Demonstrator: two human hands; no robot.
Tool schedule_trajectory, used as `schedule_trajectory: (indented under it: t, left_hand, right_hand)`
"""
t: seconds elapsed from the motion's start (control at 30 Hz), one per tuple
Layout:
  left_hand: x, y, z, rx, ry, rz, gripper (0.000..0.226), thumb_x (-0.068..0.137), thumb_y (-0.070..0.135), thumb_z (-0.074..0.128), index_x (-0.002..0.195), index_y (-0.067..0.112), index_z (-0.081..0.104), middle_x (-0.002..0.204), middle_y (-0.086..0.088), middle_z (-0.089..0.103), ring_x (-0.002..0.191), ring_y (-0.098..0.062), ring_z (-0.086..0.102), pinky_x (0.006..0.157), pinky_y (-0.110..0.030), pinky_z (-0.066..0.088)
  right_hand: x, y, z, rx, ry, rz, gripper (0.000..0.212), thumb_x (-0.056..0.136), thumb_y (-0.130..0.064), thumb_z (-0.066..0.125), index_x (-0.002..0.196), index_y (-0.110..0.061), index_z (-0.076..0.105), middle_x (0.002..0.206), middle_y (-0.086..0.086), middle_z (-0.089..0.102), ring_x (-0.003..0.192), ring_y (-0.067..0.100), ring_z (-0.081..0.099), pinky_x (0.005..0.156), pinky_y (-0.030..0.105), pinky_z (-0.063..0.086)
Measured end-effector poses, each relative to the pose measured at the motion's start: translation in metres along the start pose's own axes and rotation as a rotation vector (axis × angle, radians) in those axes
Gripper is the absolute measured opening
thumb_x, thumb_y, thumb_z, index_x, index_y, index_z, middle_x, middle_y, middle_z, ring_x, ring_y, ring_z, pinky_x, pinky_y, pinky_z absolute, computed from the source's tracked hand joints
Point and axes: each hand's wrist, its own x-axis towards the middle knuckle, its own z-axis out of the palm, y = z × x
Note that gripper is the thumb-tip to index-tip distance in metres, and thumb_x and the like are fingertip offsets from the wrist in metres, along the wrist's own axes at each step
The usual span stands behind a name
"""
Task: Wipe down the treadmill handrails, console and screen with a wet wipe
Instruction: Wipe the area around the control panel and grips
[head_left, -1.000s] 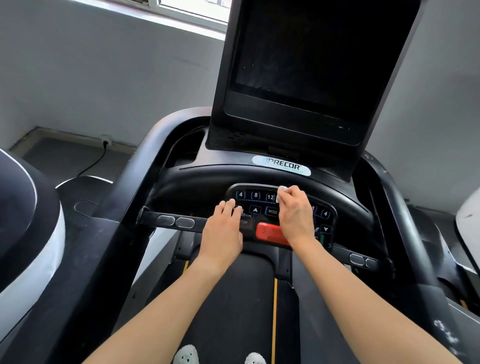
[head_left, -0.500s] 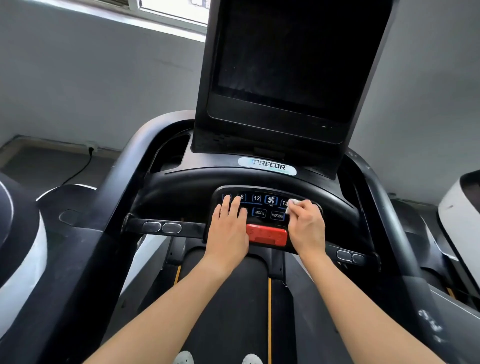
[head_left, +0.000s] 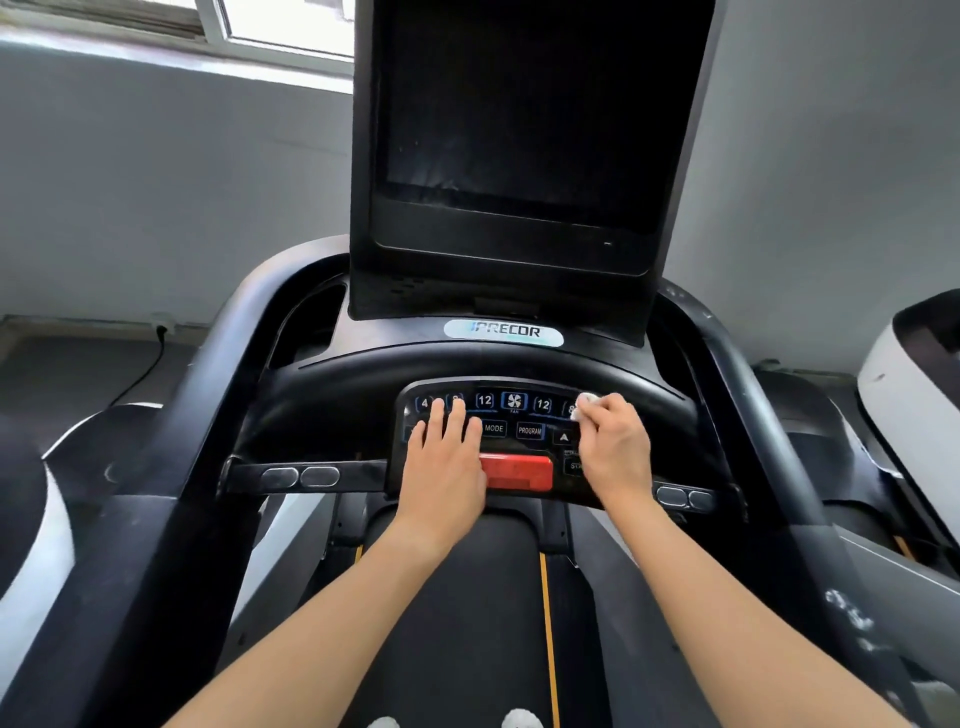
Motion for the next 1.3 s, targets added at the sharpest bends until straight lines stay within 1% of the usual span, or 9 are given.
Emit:
schedule_trajectory:
  t: [0.1,0.17,0.27,0.37,0.6,0.73,0.9,1.1,1.3]
  left_hand:
    - [0.001,0.002,-0.002,0.011,-0.009,-0.009,0.058,0.097,0.03,0.052,0.152,0.012,0.04,0.166,-0.017,0.026,0.155,-0.039,0.019,0.121,-0.051,0.029]
    - [0.002,0.005,-0.003,0.016,-0.016,-0.02,0.058,0.096,0.028,0.052,0.15,0.011,0.041,0.165,-0.018,0.028,0.154,-0.04,0.021,0.121,-0.051,0.03]
    - [0.004,0.009,-0.004,0.022,-0.015,-0.029,0.056,0.093,0.028,0.054,0.146,0.01,0.044,0.162,-0.02,0.033,0.152,-0.041,0.025,0.119,-0.051,0.033]
    - [0.005,0.011,-0.005,0.033,-0.011,-0.027,0.056,0.092,0.029,0.054,0.145,0.01,0.046,0.16,-0.02,0.036,0.151,-0.042,0.027,0.118,-0.051,0.034]
    - [0.005,0.01,-0.005,0.037,-0.016,-0.029,0.058,0.093,0.028,0.054,0.147,0.01,0.045,0.159,-0.017,0.037,0.152,-0.04,0.025,0.119,-0.049,0.033]
    - [0.005,0.009,-0.004,0.042,-0.019,-0.031,0.057,0.093,0.029,0.054,0.146,0.01,0.047,0.159,-0.017,0.037,0.151,-0.04,0.026,0.118,-0.049,0.035]
    - [0.005,0.008,-0.003,0.031,-0.006,-0.034,0.057,0.09,0.028,0.056,0.143,0.009,0.05,0.157,-0.018,0.04,0.149,-0.041,0.03,0.116,-0.05,0.037]
    - [0.005,0.007,-0.003,0.014,0.005,-0.026,0.054,0.092,0.028,0.056,0.143,0.011,0.048,0.158,-0.016,0.04,0.15,-0.039,0.028,0.117,-0.049,0.036]
    - [0.005,0.006,-0.001,0.009,0.0,-0.035,0.054,0.093,0.03,0.056,0.143,0.011,0.049,0.16,-0.016,0.039,0.152,-0.039,0.027,0.119,-0.048,0.035]
  right_hand:
    - [-0.005,-0.003,0.007,0.061,0.065,0.17,0.013,0.1,-0.009,0.061,0.095,-0.006,0.073,0.091,-0.002,0.058,0.084,0.02,0.055,0.074,0.03,0.042]
    - [-0.001,-0.018,0.014,0.104,0.025,0.093,0.011,0.1,-0.006,0.06,0.099,-0.005,0.07,0.092,-0.004,0.056,0.085,0.014,0.05,0.076,0.03,0.043]
    - [0.004,-0.036,0.024,0.003,-0.064,-0.155,0.01,0.1,-0.006,0.059,0.104,-0.005,0.068,0.093,0.005,0.059,0.083,0.024,0.054,0.075,0.038,0.049]
    - [0.011,-0.031,0.022,0.015,-0.095,-0.192,0.015,0.102,-0.012,0.059,0.108,-0.006,0.071,0.095,0.003,0.06,0.087,0.024,0.054,0.077,0.037,0.05]
    - [0.002,-0.031,0.027,0.07,0.077,0.06,0.012,0.098,-0.003,0.06,0.099,-0.002,0.072,0.092,0.006,0.06,0.084,0.028,0.055,0.072,0.046,0.053]
    - [0.009,-0.056,0.036,0.033,-0.055,-0.153,0.014,0.101,-0.008,0.057,0.107,-0.002,0.068,0.095,0.006,0.059,0.084,0.025,0.055,0.073,0.044,0.053]
    - [0.014,-0.045,0.034,0.033,-0.072,-0.219,0.016,0.1,-0.01,0.061,0.112,-0.004,0.07,0.096,0.004,0.06,0.086,0.024,0.056,0.076,0.042,0.053]
    - [0.005,-0.035,0.033,0.118,0.098,0.039,0.013,0.1,-0.007,0.061,0.101,-0.002,0.074,0.092,0.005,0.061,0.086,0.026,0.057,0.075,0.046,0.053]
    - [0.013,-0.07,0.044,0.033,-0.052,-0.237,0.014,0.102,-0.01,0.06,0.108,-0.003,0.071,0.094,0.002,0.06,0.084,0.021,0.054,0.072,0.038,0.053]
